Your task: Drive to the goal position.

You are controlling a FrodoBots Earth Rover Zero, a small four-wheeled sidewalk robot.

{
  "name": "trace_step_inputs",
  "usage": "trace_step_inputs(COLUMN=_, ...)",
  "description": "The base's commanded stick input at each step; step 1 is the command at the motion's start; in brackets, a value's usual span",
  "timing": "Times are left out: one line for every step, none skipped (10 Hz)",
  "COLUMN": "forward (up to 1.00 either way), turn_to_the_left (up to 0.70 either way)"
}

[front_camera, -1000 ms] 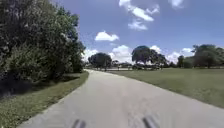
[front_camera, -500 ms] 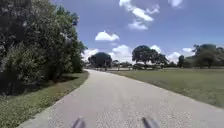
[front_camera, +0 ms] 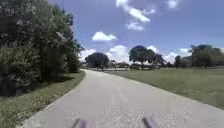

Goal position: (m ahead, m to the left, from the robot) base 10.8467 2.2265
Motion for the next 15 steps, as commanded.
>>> trace_step_inputs(forward=0.3, turn_to_the_left=0.0)
trace_step_inputs(forward=0.3, turn_to_the_left=0.0)
trace_step_inputs(forward=0.38, turn_to_the_left=0.0)
trace_step_inputs(forward=0.5, turn_to_the_left=0.0)
trace_step_inputs(forward=0.5, turn_to_the_left=0.0)
trace_step_inputs(forward=0.5, turn_to_the_left=0.0)
trace_step_inputs(forward=0.5, turn_to_the_left=0.0)
trace_step_inputs(forward=0.5, turn_to_the_left=0.0)
trace_step_inputs(forward=0.5, turn_to_the_left=0.0)
trace_step_inputs(forward=0.5, turn_to_the_left=0.0)
trace_step_inputs(forward=0.5, turn_to_the_left=0.0)
trace_step_inputs(forward=0.5, turn_to_the_left=0.02)
trace_step_inputs(forward=0.5, turn_to_the_left=0.3)
trace_step_inputs(forward=0.5, turn_to_the_left=0.5)
trace_step_inputs(forward=0.5, turn_to_the_left=0.08)
